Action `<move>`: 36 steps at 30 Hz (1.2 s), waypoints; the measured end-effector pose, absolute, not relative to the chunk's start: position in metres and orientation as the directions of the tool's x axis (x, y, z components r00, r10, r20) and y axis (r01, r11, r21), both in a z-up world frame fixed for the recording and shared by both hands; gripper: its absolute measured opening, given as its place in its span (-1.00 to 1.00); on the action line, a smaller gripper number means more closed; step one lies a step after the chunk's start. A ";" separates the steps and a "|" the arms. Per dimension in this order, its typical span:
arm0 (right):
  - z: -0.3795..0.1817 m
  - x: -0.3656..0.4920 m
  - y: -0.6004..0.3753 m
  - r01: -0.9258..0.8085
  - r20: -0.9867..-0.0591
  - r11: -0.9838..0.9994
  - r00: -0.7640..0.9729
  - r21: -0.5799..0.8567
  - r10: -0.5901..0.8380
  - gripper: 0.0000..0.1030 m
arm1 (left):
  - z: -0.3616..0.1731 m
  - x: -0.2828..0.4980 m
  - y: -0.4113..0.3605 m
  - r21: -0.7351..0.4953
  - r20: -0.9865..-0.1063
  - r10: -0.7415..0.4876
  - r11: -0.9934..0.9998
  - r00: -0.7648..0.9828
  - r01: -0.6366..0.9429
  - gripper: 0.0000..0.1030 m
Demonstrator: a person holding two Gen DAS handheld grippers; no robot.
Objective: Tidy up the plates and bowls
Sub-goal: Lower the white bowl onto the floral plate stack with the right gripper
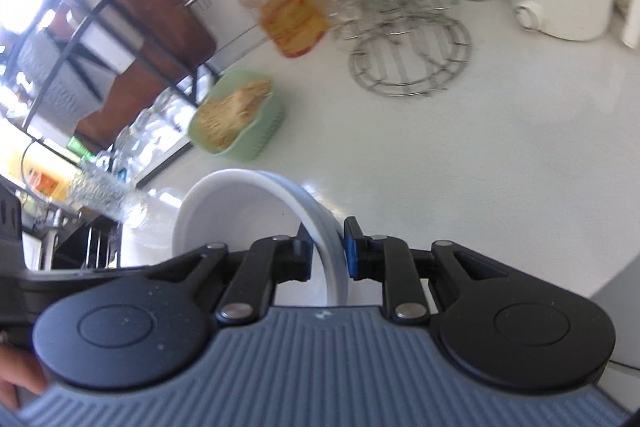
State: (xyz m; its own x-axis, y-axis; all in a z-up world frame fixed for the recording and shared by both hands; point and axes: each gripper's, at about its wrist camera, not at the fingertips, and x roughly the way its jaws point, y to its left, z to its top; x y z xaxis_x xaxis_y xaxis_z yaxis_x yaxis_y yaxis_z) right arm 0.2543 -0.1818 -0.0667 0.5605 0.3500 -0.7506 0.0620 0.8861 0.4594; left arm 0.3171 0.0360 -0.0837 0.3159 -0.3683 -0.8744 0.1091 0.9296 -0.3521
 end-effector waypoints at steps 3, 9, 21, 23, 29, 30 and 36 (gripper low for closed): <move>-0.071 0.259 -0.163 0.019 -0.762 0.892 0.529 0.451 0.374 -0.60 | -0.087 0.308 0.056 -0.349 -0.877 -0.343 0.936 0.336 0.045 -0.57; -0.086 0.263 -0.130 -0.064 -0.797 0.905 0.450 0.420 0.402 -0.60 | -0.095 0.294 0.086 -0.334 -0.876 -0.279 0.940 0.393 -0.077 -0.57; -0.104 0.284 -0.099 -0.148 -0.830 0.910 0.376 0.386 0.413 -0.60 | -0.116 0.295 0.116 -0.354 -0.862 -0.245 0.917 0.443 -0.182 -0.57; -0.106 0.287 -0.095 -0.159 -0.828 0.909 0.375 0.386 0.417 -0.60 | -0.121 0.296 0.120 -0.361 -0.861 -0.247 0.912 0.444 -0.194 -0.55; -0.108 0.293 -0.085 -0.212 -0.835 0.910 0.366 0.356 0.411 -0.60 | -0.128 0.301 0.123 -0.340 -0.872 -0.221 0.916 0.436 -0.214 -0.55; -0.110 0.293 -0.084 -0.209 -0.841 0.914 0.362 0.349 0.403 -0.60 | -0.128 0.302 0.121 -0.329 -0.874 -0.214 0.921 0.436 -0.209 -0.55; -0.120 0.299 -0.082 -0.175 -0.853 0.920 0.347 0.350 0.390 -0.60 | -0.137 0.305 0.119 -0.311 -0.884 -0.209 0.930 0.418 -0.194 -0.55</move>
State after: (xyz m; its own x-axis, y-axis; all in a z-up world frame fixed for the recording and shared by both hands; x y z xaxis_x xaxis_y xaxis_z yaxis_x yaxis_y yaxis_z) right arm 0.2985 -0.0817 -0.1199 0.3472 0.3900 -0.8528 -0.1750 0.9204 0.3496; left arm 0.3046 0.1192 -0.1370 0.4180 -0.2085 -0.8842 -0.1942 0.9303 -0.3112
